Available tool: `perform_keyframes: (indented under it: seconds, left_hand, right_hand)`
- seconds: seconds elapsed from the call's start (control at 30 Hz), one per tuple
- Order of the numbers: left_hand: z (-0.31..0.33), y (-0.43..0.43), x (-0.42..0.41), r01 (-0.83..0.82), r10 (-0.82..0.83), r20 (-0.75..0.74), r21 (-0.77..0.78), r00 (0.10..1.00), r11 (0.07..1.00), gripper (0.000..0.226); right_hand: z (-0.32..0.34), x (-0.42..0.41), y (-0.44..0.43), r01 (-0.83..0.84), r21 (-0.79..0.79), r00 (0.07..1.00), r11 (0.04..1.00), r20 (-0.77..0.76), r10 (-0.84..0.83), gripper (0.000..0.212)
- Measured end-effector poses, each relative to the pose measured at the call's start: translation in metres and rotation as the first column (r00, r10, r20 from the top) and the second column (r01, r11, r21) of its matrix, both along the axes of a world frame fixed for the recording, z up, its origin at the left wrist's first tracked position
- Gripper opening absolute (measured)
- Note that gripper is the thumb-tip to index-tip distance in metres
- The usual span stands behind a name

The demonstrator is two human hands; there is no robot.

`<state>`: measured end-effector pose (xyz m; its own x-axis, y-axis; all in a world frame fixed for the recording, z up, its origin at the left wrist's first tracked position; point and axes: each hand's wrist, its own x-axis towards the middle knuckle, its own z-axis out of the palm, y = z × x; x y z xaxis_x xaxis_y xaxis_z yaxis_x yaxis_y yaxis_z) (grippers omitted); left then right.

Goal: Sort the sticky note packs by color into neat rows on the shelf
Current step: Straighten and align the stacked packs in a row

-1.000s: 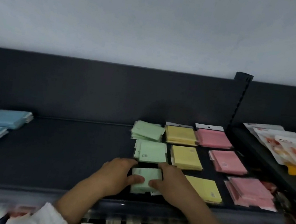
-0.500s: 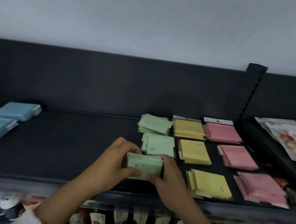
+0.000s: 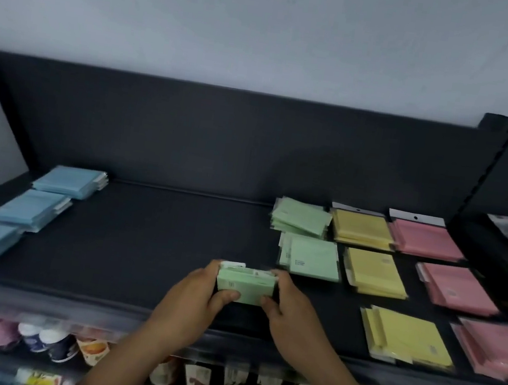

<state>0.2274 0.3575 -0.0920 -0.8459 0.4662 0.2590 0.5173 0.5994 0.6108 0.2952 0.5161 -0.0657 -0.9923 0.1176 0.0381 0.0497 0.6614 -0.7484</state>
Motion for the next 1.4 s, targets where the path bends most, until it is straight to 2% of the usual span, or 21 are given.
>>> perform_keyframes:
  seconds: [0.17,0.33,0.47,0.67,0.8,0.9,1.1,1.27,1.4]
  left_hand:
    - [-0.002,0.001,-0.005,0.002,0.000,0.057,-0.022,0.998,1.000,0.034]
    - [0.005,0.002,-0.003,0.008,-0.009,0.099,0.005,0.995,1.000,0.033]
    - [0.011,-0.020,0.000,-0.067,0.065,0.071,0.026,0.995,0.997,0.031]
    - [0.026,-0.087,-0.002,-0.081,0.069,0.156,0.071,0.985,0.994,0.035]
    - [0.026,-0.132,-0.017,-0.149,0.098,0.269,0.174,0.958,0.973,0.047]
    - [0.025,-0.167,-0.037,-0.255,0.165,0.348,0.231,0.923,0.939,0.049]
    - [0.023,-0.219,-0.086,-0.213,0.163,0.422,0.073,0.892,0.974,0.038]
    - [0.015,-0.230,-0.106,-0.102,0.097,0.435,-0.011,0.895,0.995,0.033]
    - [0.010,-0.234,-0.116,-0.042,0.070,0.449,-0.073,0.891,0.996,0.034]
  right_hand:
    - [-0.003,-0.002,0.000,0.013,-0.015,1.000,1.000,0.008,-0.013,0.026]
    - [-0.001,-0.006,0.004,-0.023,-0.214,0.997,0.977,0.066,0.037,0.042]
    - [-0.001,-0.014,-0.016,-0.014,-0.290,1.000,0.957,-0.006,0.013,0.028]
    - [0.003,-0.029,-0.077,-0.053,-0.296,0.998,0.954,-0.039,0.044,0.021]
    - [0.002,-0.051,-0.121,-0.046,-0.291,0.998,0.956,0.030,0.057,0.013]
    - [-0.002,-0.075,-0.158,0.023,-0.371,0.992,0.929,0.125,0.025,0.007]
    - [0.007,-0.111,-0.210,0.151,-0.440,0.956,0.885,0.292,-0.018,0.020]
    - [0.005,-0.121,-0.226,0.254,-0.307,0.937,0.917,0.313,-0.155,0.021]
    - [0.006,-0.124,-0.233,0.296,-0.259,0.925,0.919,0.318,-0.209,0.035]
